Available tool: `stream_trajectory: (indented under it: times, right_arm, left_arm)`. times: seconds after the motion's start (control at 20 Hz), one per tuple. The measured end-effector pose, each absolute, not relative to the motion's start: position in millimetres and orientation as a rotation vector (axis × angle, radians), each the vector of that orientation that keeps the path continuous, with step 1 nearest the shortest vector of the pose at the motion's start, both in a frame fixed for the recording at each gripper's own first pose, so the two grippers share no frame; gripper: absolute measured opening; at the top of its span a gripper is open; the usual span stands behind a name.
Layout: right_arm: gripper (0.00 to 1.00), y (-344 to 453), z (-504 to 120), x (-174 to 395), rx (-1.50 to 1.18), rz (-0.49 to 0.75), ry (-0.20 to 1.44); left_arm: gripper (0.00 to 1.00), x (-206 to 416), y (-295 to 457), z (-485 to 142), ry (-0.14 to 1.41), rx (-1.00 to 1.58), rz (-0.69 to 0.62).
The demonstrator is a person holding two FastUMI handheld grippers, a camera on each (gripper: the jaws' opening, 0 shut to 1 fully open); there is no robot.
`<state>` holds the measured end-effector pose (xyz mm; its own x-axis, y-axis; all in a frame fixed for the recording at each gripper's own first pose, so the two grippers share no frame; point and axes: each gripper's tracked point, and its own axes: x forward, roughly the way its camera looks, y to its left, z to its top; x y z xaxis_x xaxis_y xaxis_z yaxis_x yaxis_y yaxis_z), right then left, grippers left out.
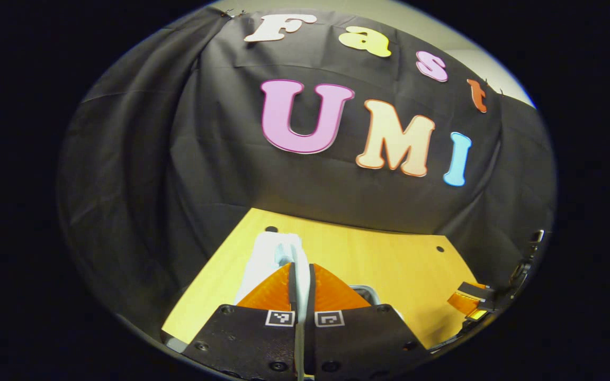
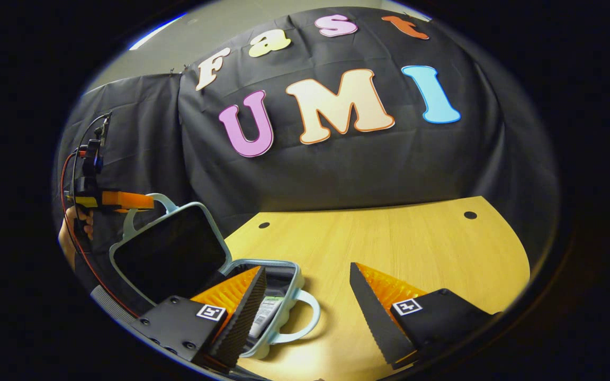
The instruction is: First open the suitcase, pack the skin care products into it, and then close the suitcase.
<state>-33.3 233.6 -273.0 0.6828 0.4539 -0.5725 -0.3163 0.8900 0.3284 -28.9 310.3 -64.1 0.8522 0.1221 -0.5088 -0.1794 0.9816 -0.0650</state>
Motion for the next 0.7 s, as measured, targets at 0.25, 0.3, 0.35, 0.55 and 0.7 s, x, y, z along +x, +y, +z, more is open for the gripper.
stream_trajectory:
  times: [0.25, 0.3, 0.35, 0.55, 0.7]
  right_arm:
    - [0.98, 192.9, -274.7, -27.0, 0.223, 0.399, 0.696]
    - [0.98, 183.8, -274.7, -26.3, 0.221, 0.389, 0.693]
    - [0.98, 175.2, -274.7, -24.0, 0.217, 0.382, 0.693]
    - [0.98, 144.6, -276.2, -20.9, 0.201, 0.35, 0.692]
    - [0.98, 121.9, -272.9, -22.0, 0.176, 0.323, 0.688]
  left_arm:
    - [0.0, -14.6, 228.4, -86.3, 0.551, -0.168, 0.038]
    - [0.0, -13.7, 213.2, -93.9, 0.568, -0.178, 0.017]
    - [0.0, -13.2, 200.1, -102.2, 0.587, -0.192, -0.002]
    - [0.0, -9.7, 158.7, -135.1, 0.642, -0.217, -0.057]
    - [0.0, -16.2, 135.4, -159.1, 0.686, -0.211, -0.082]
